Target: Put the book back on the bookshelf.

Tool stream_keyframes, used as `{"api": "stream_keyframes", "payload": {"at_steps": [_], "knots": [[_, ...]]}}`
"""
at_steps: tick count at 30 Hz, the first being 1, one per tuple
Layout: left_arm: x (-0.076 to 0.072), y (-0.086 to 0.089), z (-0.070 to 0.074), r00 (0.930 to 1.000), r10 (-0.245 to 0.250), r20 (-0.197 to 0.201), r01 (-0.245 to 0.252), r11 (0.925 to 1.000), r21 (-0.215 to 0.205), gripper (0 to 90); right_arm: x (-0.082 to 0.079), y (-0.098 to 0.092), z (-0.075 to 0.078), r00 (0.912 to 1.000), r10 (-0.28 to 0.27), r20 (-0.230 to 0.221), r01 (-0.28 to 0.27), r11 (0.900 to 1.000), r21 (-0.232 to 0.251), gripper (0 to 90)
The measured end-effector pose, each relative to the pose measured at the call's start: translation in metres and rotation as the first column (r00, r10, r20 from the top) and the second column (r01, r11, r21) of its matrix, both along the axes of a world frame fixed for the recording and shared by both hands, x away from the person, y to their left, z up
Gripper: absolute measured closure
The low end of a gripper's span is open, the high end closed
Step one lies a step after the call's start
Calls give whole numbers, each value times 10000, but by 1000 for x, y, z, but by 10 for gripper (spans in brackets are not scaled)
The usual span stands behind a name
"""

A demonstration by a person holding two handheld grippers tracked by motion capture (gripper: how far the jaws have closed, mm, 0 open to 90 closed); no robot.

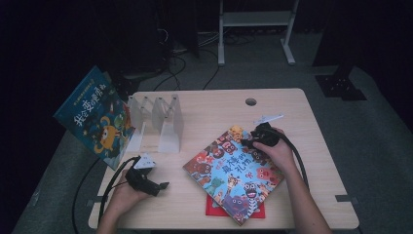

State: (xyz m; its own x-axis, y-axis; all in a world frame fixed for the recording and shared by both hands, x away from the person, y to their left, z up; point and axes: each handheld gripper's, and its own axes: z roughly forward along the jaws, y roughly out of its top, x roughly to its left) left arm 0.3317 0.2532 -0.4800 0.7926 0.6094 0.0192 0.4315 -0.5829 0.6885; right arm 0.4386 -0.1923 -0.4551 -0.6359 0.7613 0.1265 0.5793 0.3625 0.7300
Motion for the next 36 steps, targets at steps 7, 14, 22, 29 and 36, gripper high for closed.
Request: {"api": "stream_keyframes", "payload": {"at_steps": [7,14,22,29,36], "knots": [[0,0,0,10000,24,-6,-24,10000,-12,0,0,4,0,9999,99,19,-99,9999,32,359],[0,0,0,10000,7,-3,-7,10000,-15,0,0,15,1,9996,269,51,-269,9996,26,364],[0,0,0,10000,-8,-1,8,10000,-15,0,1,35,2,9974,718,99,-717,9974,-95,362],[0,0,0,10000,-6,-1,6,10000,-19,0,0,54,3,9930,1175,149,-1173,9929,-187,361],[0,0,0,10000,-6,-3,6,10000,-17,0,-2,65,4,9900,1401,189,-1397,9900,-214,360]]}}
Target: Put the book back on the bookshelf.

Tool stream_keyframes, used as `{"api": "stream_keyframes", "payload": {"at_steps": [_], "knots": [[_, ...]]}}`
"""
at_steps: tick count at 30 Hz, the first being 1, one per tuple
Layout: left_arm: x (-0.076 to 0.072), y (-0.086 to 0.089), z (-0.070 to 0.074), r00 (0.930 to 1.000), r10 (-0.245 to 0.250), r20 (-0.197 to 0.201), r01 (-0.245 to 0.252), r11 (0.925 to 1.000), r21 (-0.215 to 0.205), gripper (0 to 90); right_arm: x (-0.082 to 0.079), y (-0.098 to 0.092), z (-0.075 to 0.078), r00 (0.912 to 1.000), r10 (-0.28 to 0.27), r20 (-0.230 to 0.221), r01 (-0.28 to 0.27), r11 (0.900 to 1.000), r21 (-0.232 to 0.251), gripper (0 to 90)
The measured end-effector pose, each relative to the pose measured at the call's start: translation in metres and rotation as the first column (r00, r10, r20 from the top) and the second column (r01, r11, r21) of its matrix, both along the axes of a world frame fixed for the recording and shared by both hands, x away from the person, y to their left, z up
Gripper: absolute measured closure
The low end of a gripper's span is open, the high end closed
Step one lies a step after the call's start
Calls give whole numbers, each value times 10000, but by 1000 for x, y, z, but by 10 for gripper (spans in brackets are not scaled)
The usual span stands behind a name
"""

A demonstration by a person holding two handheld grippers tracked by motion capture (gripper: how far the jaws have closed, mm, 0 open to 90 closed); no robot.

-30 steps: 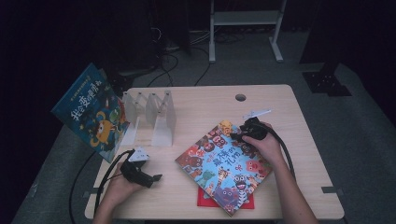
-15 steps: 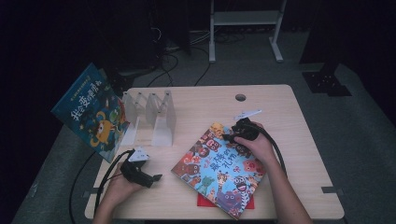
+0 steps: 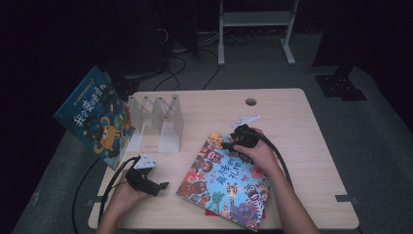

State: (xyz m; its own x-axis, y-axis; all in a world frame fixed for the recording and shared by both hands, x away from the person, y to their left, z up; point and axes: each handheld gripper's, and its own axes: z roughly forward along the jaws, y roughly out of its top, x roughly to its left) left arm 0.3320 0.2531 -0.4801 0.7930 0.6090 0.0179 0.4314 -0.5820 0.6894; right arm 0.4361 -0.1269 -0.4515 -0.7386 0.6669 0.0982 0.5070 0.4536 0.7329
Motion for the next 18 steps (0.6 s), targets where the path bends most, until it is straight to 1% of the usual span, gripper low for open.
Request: {"api": "stream_keyframes", "payload": {"at_steps": [5,7,9,11,12,13,14,16,17,18], "knots": [[0,0,0,10000,7,-1,-7,10000,0,0,-3,-3,3,9999,-45,112,48,9997,-227,366],[0,0,0,10000,27,-3,-27,10000,-20,0,-5,-8,6,9997,-74,238,78,9998,-180,373],[1,-1,1,9999,99,-111,-99,9999,-47,0,-9,-16,9,9993,-106,354,110,9999,-101,392],[2,1,3,9992,195,-360,-206,9994,-281,0,-14,-24,12,9989,-177,425,177,9998,1,410],[2,2,4,9992,199,-355,-211,9992,-341,0,-16,-28,13,9987,-159,484,159,9999,8,415],[2,2,5,9992,222,-329,-234,9990,-389,0,-19,-32,14,9989,-181,442,181,9998,7,427],[2,3,7,9992,227,-324,-239,9990,-376,0,-20,-36,14,9985,-160,525,160,9999,6,436],[2,3,10,9989,241,-404,-265,9979,-592,0,-25,-45,15,9983,-168,566,163,9998,92,448],[3,2,11,9987,248,-443,-276,9976,-627,0,-29,-51,16,9985,-183,521,171,9995,247,451],[3,1,13,9984,280,-495,-309,9977,-607,0,-31,-55,16,9984,-170,548,158,9996,229,455]]}}
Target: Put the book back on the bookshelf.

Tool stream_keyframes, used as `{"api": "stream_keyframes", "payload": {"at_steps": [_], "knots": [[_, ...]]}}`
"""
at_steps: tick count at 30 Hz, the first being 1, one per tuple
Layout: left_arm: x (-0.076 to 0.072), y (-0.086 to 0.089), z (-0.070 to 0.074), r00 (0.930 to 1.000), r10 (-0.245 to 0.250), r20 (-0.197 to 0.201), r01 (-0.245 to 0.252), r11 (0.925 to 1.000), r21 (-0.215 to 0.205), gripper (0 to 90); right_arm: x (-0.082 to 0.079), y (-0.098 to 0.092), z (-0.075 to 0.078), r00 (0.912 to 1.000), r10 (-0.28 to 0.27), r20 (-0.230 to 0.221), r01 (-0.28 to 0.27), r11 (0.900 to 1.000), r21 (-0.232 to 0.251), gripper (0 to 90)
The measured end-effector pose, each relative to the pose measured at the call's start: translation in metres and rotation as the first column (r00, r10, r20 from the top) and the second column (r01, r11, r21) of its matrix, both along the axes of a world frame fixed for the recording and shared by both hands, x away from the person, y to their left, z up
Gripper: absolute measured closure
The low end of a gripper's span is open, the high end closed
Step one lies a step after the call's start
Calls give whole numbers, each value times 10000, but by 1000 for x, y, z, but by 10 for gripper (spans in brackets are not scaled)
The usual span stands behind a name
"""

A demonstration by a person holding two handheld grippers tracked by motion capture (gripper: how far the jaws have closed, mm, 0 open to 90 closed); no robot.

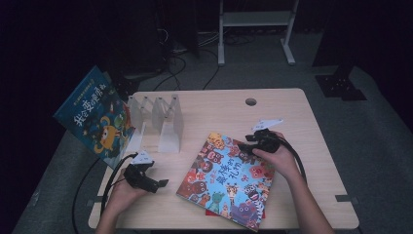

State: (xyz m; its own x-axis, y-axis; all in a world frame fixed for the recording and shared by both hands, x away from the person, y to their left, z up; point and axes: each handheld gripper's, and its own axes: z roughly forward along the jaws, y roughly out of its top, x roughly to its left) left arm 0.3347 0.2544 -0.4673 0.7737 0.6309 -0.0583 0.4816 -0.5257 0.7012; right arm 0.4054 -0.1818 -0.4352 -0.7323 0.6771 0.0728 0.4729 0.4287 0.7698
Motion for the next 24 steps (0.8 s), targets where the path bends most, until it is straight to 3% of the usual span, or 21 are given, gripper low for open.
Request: {"api": "stream_keyframes", "payload": {"at_steps": [4,13,24], "knots": [[2,-2,6,9998,-144,-113,146,9997,196,0,-11,-16,1,9999,-103,111,103,9999,20,470],[3,-5,14,9996,-112,-262,116,9998,169,0,-41,-51,-4,9993,-301,233,301,9995,2,487],[6,-13,22,9995,-217,-245,221,9996,164,0,-77,-83,-18,9990,-455,-7,455,9990,-5,503]]}}
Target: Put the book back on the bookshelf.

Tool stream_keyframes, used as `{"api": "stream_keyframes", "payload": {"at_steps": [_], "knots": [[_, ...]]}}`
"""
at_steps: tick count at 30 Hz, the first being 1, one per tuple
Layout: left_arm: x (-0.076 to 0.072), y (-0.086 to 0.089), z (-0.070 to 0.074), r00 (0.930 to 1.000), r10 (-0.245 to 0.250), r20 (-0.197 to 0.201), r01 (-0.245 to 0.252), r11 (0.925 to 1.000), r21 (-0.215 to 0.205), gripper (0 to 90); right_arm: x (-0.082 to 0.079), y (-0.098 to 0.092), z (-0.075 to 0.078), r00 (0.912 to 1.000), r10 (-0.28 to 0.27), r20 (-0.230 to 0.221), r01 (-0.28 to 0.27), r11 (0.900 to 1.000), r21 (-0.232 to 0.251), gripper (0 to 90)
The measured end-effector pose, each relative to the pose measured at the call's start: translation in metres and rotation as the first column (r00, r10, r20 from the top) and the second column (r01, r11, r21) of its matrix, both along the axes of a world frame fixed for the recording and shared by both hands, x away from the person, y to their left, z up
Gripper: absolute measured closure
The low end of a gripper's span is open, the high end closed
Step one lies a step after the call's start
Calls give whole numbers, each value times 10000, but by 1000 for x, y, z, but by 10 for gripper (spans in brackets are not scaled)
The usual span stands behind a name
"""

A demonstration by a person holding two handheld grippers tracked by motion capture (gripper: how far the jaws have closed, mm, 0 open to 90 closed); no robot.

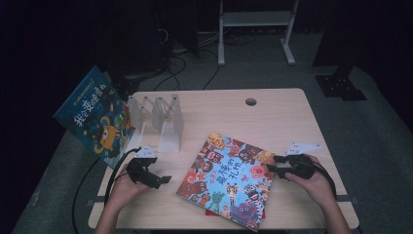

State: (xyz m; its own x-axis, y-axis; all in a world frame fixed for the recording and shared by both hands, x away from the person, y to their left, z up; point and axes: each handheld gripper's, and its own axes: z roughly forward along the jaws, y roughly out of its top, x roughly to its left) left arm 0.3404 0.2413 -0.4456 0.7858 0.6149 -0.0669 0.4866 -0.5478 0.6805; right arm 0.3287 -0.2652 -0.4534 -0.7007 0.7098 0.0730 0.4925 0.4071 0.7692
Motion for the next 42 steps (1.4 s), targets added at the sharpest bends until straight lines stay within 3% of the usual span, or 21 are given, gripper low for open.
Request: {"api": "stream_keyframes", "payload": {"at_steps": [15,29,42], "knots": [[1,-1,-1,9999,-5,-109,5,10000,11,0,-40,-4,-3,9946,1033,-34,-1032,9944,230,586],[6,-8,6,9997,-240,-100,238,9996,-175,0,-36,-1,-5,9892,1456,-188,-1451,9891,268,604],[14,-13,5,9977,-548,-397,511,9949,-874,0,-26,20,-3,9801,1959,-308,-1954,9805,196,582]]}}
